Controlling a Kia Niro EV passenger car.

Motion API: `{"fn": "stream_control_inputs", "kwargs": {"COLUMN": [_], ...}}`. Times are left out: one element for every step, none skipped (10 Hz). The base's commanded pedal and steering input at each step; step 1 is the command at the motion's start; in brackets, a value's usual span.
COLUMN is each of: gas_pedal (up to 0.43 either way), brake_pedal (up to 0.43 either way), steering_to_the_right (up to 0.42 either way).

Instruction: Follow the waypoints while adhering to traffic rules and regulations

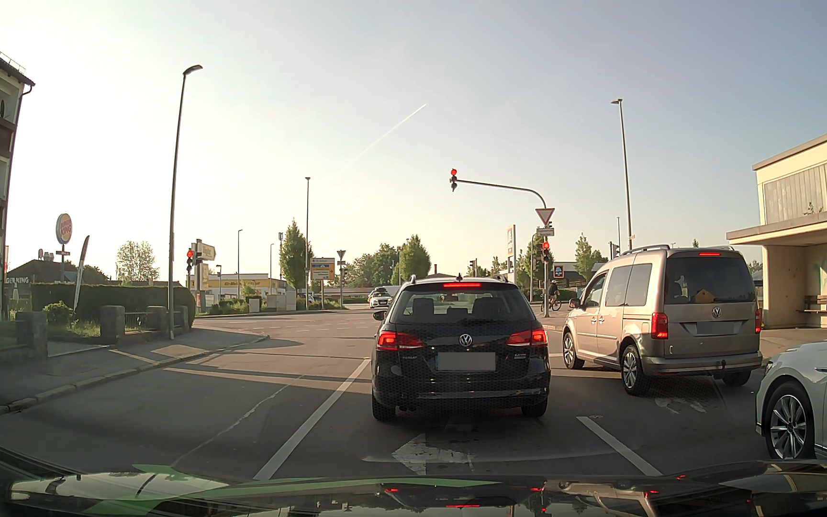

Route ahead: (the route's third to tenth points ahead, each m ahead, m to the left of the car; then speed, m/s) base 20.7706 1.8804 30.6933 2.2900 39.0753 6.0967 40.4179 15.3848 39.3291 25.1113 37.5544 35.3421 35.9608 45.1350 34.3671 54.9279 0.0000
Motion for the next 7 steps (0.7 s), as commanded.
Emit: {"fn": "stream_control_inputs", "kwargs": {"gas_pedal": [0.0, 0.0, 0.0, 0.0, 0.0, 0.0, 0.0], "brake_pedal": [0.494, 0.494, 0.494, 0.5, 0.494, 0.494, 0.494], "steering_to_the_right": [-0.012, -0.012, -0.012, -0.012, -0.013, -0.012, -0.012]}}
